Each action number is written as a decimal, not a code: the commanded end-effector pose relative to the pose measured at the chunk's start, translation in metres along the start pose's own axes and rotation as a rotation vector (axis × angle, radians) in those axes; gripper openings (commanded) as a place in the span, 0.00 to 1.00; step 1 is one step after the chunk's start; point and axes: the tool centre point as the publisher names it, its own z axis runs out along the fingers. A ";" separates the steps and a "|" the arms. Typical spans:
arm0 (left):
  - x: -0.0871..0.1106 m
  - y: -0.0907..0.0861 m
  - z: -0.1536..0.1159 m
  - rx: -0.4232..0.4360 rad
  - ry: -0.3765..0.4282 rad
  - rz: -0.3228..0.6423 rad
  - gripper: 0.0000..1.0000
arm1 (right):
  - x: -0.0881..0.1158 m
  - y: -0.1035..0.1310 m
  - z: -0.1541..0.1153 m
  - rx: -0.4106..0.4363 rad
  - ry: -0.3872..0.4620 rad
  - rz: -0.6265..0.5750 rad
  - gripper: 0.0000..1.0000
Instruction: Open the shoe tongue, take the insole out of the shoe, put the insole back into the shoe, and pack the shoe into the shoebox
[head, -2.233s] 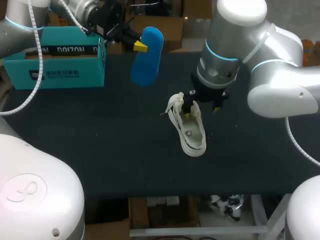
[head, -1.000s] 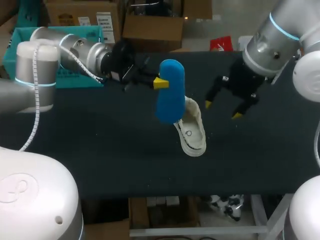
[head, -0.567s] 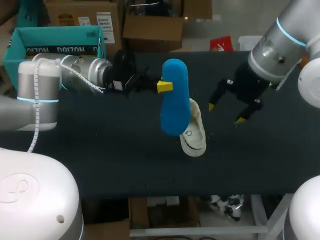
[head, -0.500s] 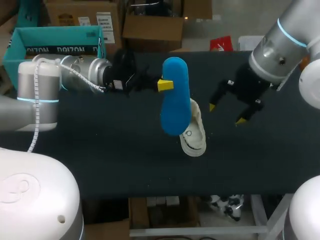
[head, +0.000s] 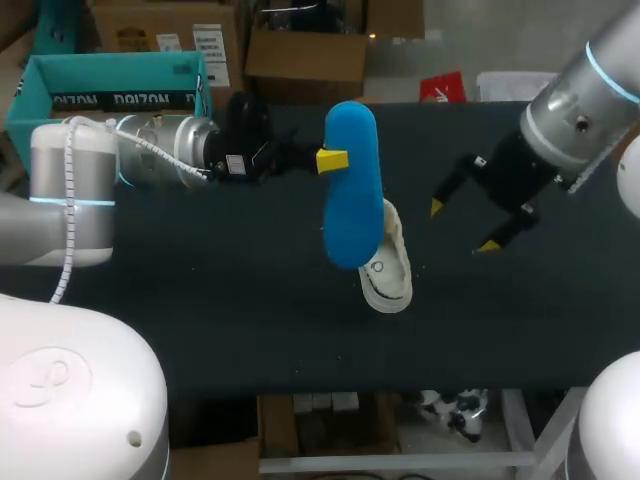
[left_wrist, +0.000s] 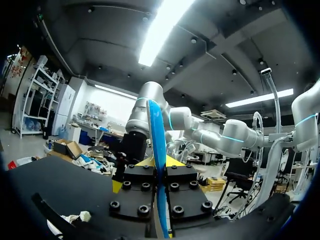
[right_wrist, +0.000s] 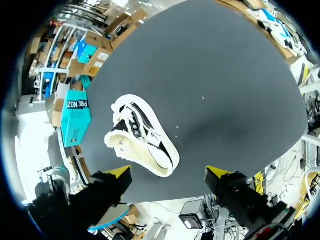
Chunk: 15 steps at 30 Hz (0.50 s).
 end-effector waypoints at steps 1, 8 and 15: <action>0.001 0.001 0.001 0.003 -0.005 0.000 0.00 | -0.002 -0.007 -0.001 -0.016 0.005 0.002 1.00; 0.001 0.001 0.001 0.003 -0.005 0.000 0.00 | 0.006 -0.001 0.001 0.115 -0.046 0.113 1.00; 0.001 0.001 0.001 0.003 -0.005 0.000 0.00 | 0.016 -0.005 0.007 0.378 0.015 0.527 1.00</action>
